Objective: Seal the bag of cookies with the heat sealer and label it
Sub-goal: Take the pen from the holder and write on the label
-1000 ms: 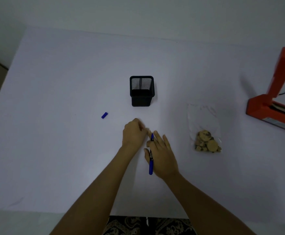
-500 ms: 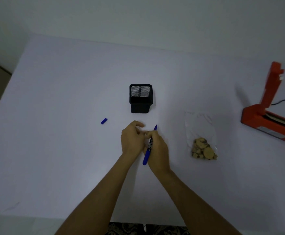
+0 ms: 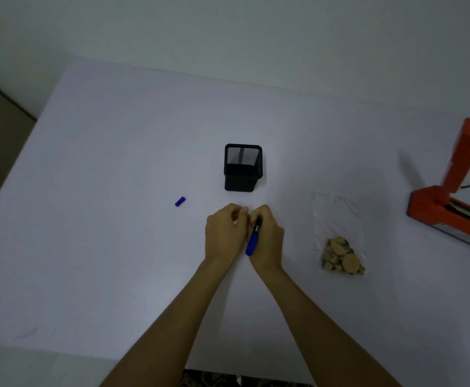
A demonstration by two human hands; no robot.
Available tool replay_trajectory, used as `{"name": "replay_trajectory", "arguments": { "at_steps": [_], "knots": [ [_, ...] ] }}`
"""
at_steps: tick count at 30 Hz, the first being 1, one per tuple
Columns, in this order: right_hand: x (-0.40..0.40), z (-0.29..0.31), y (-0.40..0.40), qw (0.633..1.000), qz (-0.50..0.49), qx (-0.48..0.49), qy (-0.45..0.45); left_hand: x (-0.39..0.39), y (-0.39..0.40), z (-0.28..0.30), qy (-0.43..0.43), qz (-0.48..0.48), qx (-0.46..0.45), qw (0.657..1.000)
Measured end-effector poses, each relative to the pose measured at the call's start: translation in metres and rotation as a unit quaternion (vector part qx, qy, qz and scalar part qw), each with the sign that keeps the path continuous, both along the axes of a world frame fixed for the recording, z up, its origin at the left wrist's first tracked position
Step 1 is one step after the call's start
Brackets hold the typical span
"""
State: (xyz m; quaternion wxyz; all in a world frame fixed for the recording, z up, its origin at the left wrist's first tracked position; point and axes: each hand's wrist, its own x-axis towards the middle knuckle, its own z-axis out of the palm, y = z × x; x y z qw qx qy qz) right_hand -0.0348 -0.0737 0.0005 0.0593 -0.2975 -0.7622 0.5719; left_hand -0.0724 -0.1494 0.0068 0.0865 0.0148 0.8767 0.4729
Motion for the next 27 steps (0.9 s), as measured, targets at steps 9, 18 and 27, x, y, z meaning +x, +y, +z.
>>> {"name": "replay_trajectory", "arguments": {
  "at_steps": [9, 18, 27],
  "knots": [
    [-0.015, -0.019, 0.008, 0.996, -0.023, 0.082, 0.009, -0.015, -0.016, -0.032, -0.055, -0.054, -0.001, 0.997],
    [-0.027, -0.044, 0.002, 0.968, 0.134, 0.209, 0.036, -0.012, -0.016, -0.056, 0.058, -0.078, -0.098, 0.99],
    [-0.021, -0.054, 0.002, 0.956, 0.163, 0.237, 0.055, 0.009, -0.042, -0.079, 0.252, -0.169, -0.178, 0.936]
  ]
}}
